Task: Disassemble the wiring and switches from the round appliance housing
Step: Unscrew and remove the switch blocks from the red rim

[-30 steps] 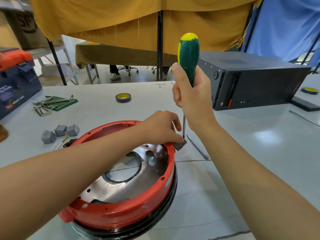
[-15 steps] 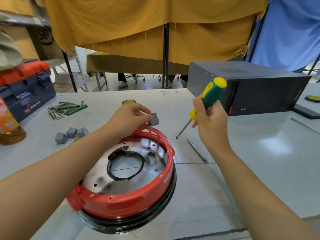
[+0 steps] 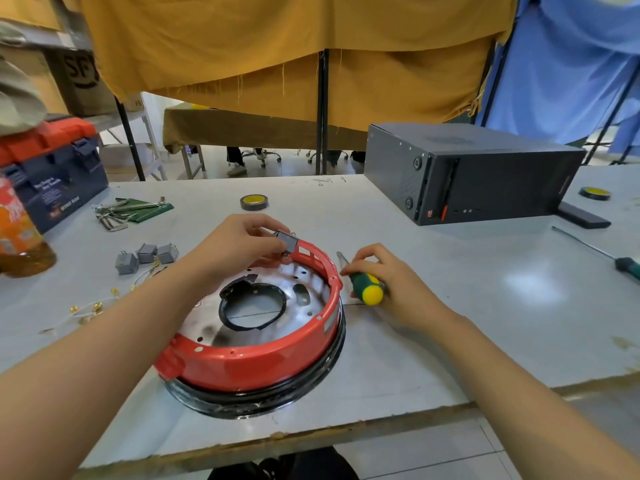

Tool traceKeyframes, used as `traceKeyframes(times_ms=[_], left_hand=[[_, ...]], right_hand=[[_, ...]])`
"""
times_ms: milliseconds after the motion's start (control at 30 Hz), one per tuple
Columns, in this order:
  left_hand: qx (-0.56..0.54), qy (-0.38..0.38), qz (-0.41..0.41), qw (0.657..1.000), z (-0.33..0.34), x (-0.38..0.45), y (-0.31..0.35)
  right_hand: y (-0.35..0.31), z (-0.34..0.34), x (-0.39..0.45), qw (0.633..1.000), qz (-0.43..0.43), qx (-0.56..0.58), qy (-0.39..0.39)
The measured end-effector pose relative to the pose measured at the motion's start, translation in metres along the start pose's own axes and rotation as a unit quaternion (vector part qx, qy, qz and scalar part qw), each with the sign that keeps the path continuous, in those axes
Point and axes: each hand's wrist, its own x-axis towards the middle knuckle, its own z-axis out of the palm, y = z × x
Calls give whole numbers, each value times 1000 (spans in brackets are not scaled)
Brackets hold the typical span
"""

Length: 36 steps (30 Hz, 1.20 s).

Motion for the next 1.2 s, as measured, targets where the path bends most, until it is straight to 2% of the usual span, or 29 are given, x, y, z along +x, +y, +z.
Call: traceKeyframes(times_ms=[167, 333, 600, 900, 1100, 1200], left_hand=[[-5, 33, 1, 999, -6, -6, -5], [-19, 41, -1, 999, -13, -10, -11], [-5, 61, -2, 998, -19, -15, -14], [-23, 60, -7, 998, -22, -19, -17], [-6, 35, -10, 999, -21, -19, -18], [6, 19, -6, 1000, -23, -19, -19]], right_hand=[[-2, -6, 0, 996, -16, -66, -53], [-4, -11, 2, 996, 9, -77, -42], [-24, 2, 3, 986, 98, -83, -102], [-31, 14, -1, 975, 179, -122, -43], [-34, 8, 4, 969, 174, -172, -28], [-36, 6, 12, 983, 149, -104, 37]])
